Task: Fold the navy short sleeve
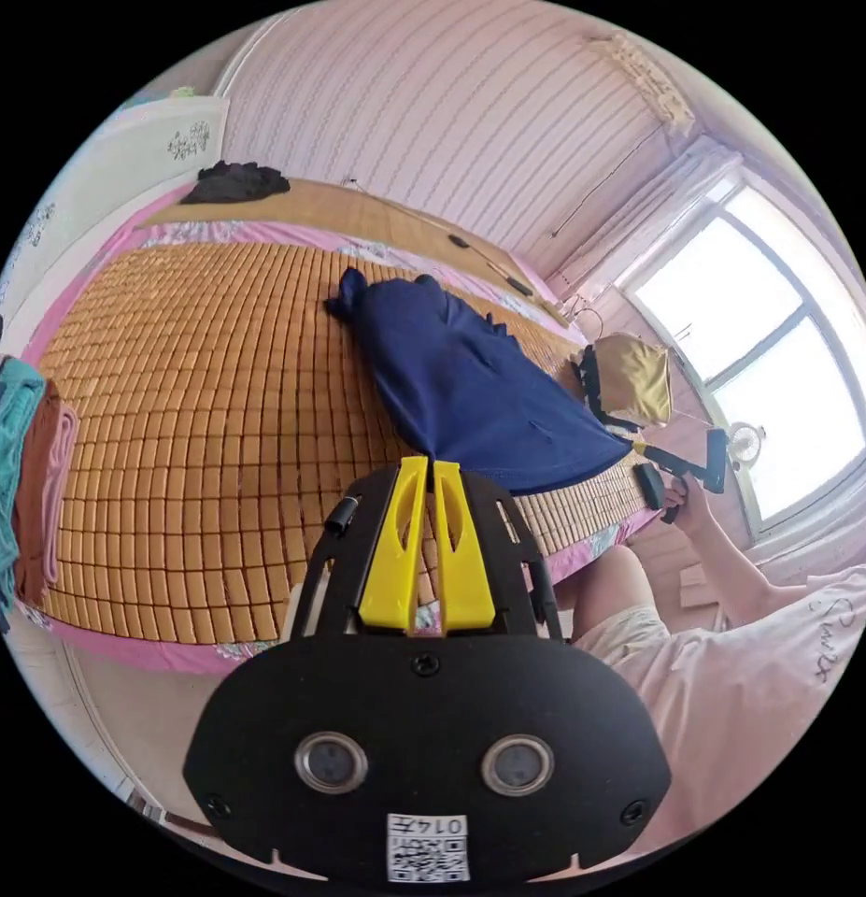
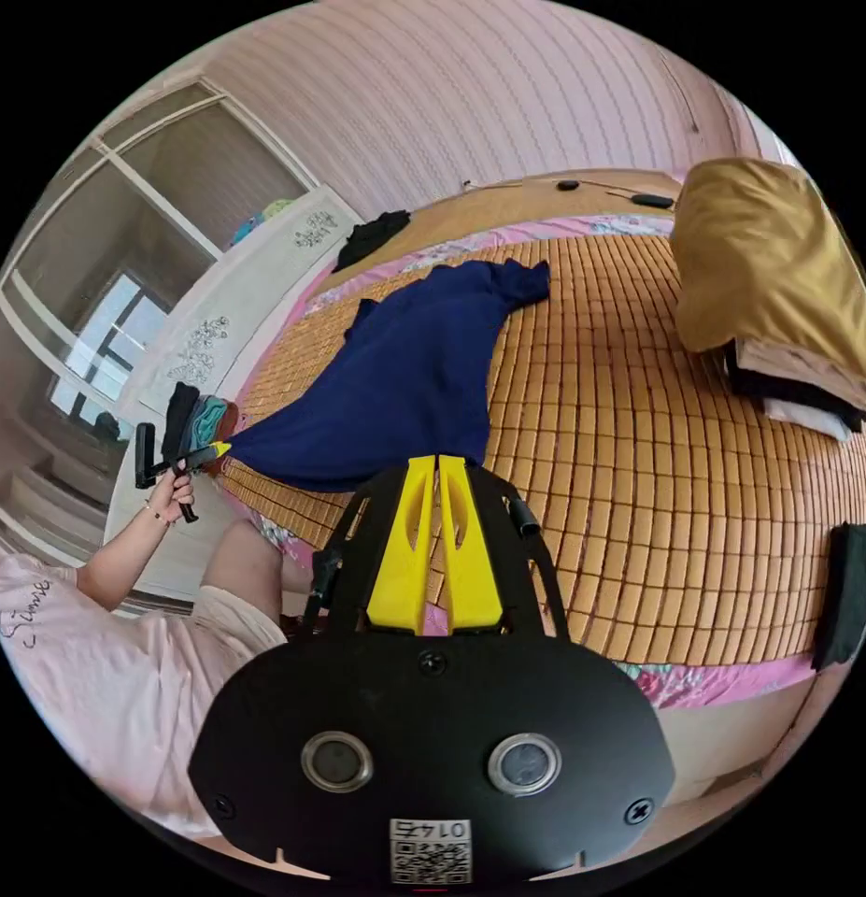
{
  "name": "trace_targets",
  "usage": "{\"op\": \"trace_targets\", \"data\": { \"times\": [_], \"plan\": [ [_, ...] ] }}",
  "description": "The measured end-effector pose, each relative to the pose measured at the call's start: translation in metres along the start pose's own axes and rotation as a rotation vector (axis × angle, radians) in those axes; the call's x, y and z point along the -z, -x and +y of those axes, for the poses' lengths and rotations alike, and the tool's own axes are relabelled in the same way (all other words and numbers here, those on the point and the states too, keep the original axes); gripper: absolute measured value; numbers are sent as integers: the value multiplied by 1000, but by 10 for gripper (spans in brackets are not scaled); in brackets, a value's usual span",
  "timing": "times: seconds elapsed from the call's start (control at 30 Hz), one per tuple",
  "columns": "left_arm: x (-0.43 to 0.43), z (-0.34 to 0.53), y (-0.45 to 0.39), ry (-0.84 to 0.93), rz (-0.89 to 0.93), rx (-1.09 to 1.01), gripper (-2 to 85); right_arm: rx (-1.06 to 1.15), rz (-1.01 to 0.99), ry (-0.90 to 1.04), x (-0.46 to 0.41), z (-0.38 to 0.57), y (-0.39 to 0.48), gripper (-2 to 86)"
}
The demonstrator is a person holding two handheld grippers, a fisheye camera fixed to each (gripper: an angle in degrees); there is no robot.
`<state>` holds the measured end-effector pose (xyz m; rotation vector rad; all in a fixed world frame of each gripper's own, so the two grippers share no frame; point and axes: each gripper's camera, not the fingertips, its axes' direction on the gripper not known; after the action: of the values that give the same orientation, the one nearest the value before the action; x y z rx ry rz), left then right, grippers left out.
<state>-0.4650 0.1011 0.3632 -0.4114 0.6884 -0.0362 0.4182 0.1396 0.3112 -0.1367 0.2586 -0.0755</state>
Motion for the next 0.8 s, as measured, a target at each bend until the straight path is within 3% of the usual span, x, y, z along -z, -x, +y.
{"op": "trace_targets", "data": {
  "times": [0.27,0.8],
  "plan": [
    [-60,19,8,269,-103,-23,-10,-102,-19,195,-36,17,10,0],
    [-46,61,34,440,-91,-90,-5,14,40,485,-62,41,106,-2]
  ]
}}
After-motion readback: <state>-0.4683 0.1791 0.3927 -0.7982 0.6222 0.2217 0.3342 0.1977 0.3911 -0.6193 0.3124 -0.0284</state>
